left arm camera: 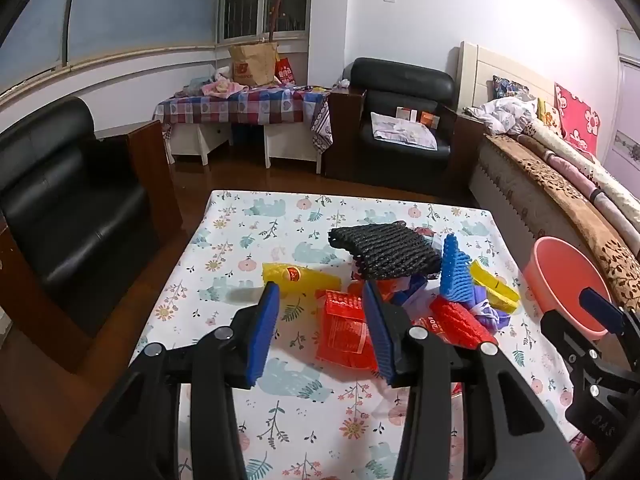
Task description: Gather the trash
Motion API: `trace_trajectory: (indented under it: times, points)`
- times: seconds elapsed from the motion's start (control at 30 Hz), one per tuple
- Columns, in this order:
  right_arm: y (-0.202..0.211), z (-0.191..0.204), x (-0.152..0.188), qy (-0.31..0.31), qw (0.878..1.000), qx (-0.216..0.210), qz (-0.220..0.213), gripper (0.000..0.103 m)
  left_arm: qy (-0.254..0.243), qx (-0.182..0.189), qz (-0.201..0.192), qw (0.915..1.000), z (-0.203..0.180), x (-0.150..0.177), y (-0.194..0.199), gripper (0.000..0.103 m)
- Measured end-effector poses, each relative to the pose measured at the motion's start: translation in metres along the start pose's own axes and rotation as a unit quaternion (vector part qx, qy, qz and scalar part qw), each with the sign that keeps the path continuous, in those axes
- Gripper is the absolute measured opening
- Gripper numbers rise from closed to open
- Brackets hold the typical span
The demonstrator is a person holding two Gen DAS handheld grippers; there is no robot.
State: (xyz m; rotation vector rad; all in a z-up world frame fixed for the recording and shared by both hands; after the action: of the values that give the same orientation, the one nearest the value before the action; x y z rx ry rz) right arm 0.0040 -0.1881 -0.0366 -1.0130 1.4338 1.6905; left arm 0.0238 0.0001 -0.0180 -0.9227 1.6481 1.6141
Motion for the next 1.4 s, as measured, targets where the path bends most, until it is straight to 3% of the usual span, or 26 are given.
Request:
trace_trajectory:
  times: [0.53,1.4]
  points:
    - [0.011,-0.012,-0.012,-0.006,1.000,0.005,-0.002,0.076,-0.007,0.002,-0.008,0.9999,-0.003,-0.004,0.009,0.044]
    - [0.010,-0.011,-0.004,-0.019,1.000,0.017,-0.009,0.076,-0.010,0.007,-0.020,0.9997,-0.010,-0.005,0.020,0.044]
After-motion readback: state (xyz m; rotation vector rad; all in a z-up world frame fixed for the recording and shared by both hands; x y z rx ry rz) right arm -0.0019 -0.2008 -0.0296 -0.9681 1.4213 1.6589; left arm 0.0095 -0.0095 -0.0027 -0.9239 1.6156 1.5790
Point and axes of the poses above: each gripper's, at about its wrist camera, not at the fingertips, and y roughly against the way its jaws point, z to its left, x to its underside, the point moved 3 cm from there along -y, roughly the way its jaws point, and after that the axes turned 4 degrees about -z, right-handed, at the moved point
